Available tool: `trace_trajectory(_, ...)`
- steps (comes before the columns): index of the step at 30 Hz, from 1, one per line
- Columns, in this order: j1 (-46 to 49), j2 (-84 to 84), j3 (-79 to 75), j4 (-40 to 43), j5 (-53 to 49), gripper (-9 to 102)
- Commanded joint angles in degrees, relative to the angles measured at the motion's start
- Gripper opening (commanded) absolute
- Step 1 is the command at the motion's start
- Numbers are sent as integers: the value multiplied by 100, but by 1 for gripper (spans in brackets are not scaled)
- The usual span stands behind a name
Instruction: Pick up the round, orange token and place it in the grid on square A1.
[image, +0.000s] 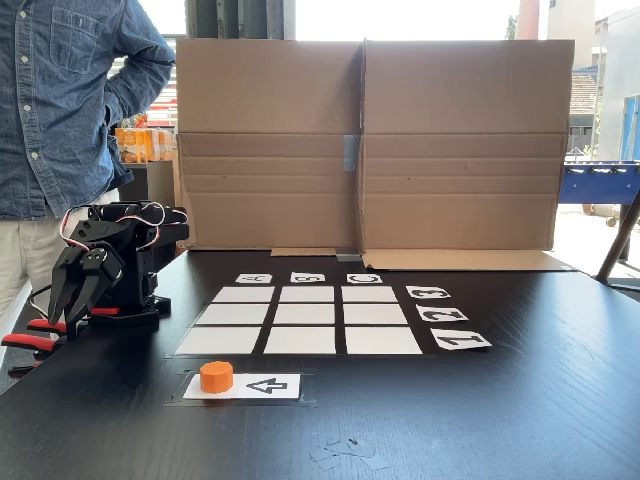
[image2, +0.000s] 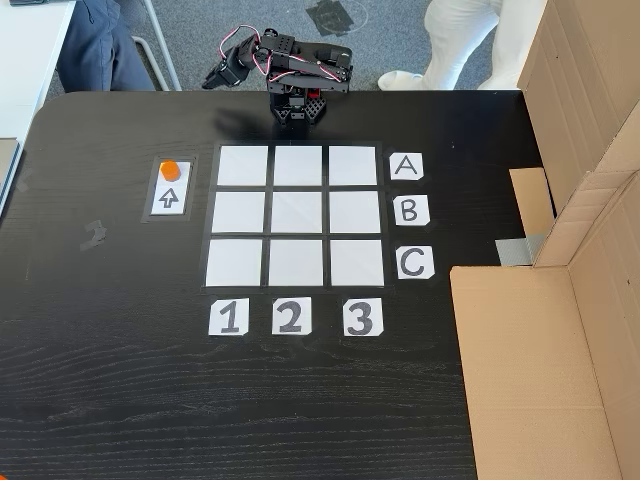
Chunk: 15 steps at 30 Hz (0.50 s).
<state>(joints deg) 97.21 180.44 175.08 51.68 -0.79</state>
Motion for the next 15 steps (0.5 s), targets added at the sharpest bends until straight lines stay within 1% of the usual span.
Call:
trace_trajectory(1, 18, -88, -149, -114, -114, 10)
trace_trajectory(8, 35, -1055, -932, -114, -211, 11)
trace_trajectory(15, 62, -2092, -1854, -18, -343, 15)
